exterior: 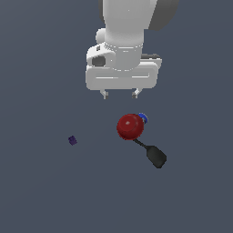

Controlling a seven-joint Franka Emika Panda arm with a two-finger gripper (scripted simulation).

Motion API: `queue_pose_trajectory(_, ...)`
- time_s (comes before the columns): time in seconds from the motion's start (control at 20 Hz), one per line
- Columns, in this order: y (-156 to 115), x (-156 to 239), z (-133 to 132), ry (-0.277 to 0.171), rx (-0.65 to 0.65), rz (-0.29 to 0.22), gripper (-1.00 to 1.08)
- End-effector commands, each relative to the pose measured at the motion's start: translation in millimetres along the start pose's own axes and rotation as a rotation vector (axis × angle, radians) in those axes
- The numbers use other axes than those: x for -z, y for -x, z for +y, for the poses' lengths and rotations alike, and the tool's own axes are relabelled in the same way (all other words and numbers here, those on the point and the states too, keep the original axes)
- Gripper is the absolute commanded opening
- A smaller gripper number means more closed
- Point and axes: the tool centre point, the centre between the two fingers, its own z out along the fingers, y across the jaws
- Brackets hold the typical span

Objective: Pick up a designated object from a clutter of objects.

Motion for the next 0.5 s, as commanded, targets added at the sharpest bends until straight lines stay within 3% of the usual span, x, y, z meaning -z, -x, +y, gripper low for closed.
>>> queue_pose_trajectory(0.0, 0.0, 0.0, 0.0, 0.000, 0.000, 0.000, 1.00)
queue_pose_trajectory(0.45, -0.2, -3.7, 9.4, 0.016, -0.001, -0.020, 1.00)
